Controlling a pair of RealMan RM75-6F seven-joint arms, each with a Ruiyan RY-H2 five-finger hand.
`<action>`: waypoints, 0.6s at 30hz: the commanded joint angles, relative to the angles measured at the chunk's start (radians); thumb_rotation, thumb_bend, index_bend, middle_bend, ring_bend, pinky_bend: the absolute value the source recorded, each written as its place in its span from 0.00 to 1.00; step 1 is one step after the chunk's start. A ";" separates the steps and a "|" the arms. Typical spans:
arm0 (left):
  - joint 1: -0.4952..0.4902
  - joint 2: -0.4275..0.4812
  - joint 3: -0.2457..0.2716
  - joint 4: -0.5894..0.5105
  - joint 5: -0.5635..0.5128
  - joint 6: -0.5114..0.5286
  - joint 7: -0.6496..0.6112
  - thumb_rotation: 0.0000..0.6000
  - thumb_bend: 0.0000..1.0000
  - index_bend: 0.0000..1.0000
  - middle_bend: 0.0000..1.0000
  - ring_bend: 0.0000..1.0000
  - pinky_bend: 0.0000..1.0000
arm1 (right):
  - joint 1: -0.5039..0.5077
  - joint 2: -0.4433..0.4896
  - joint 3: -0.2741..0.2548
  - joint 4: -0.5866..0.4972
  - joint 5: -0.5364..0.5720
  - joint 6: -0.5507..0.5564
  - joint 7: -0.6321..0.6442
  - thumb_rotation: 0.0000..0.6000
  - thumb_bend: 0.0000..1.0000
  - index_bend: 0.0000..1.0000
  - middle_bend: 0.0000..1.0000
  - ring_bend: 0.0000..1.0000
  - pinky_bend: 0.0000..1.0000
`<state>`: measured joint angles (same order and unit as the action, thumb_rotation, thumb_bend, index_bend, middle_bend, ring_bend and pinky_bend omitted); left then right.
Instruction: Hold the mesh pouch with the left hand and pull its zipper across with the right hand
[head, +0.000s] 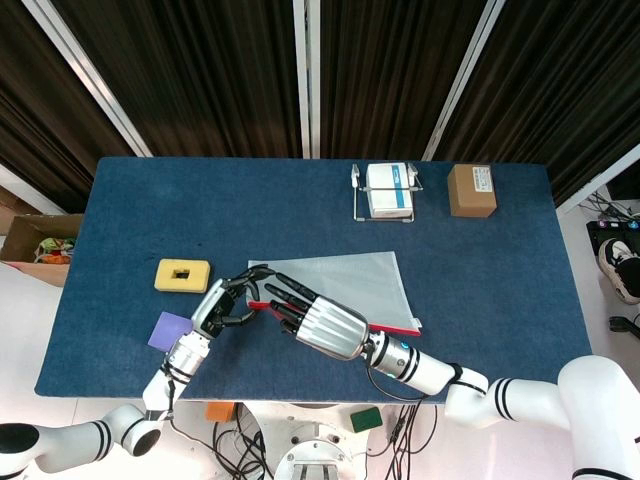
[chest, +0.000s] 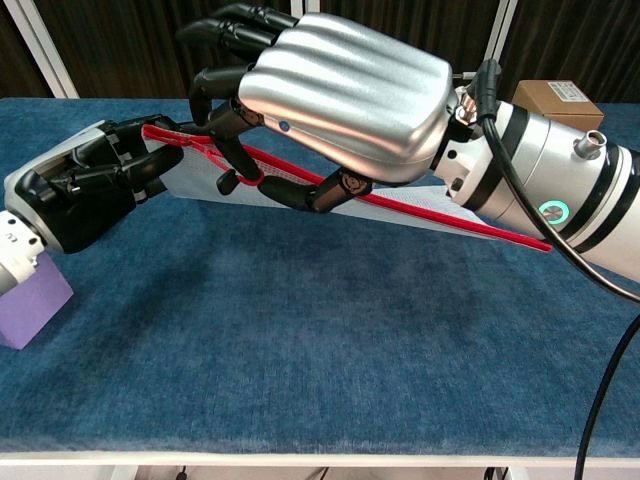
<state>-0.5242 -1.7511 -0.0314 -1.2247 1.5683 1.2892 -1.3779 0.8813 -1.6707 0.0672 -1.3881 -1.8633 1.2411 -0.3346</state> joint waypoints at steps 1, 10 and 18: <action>0.002 0.002 0.005 -0.002 0.009 0.002 -0.021 1.00 0.53 0.67 0.25 0.10 0.14 | -0.001 -0.002 0.007 0.004 0.006 0.002 0.006 1.00 0.74 0.68 0.29 0.01 0.00; 0.016 0.013 -0.017 -0.006 -0.018 0.006 -0.105 1.00 0.54 0.67 0.25 0.10 0.14 | -0.035 0.030 -0.009 -0.009 0.012 0.021 0.004 1.00 0.74 0.68 0.29 0.01 0.00; 0.037 0.011 -0.024 0.018 -0.039 0.007 -0.063 1.00 0.54 0.67 0.25 0.10 0.14 | -0.106 0.088 -0.050 -0.046 0.011 0.075 0.004 1.00 0.74 0.68 0.29 0.01 0.00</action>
<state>-0.4913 -1.7373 -0.0531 -1.2139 1.5345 1.2959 -1.4544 0.7889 -1.5944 0.0268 -1.4255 -1.8518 1.3034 -0.3318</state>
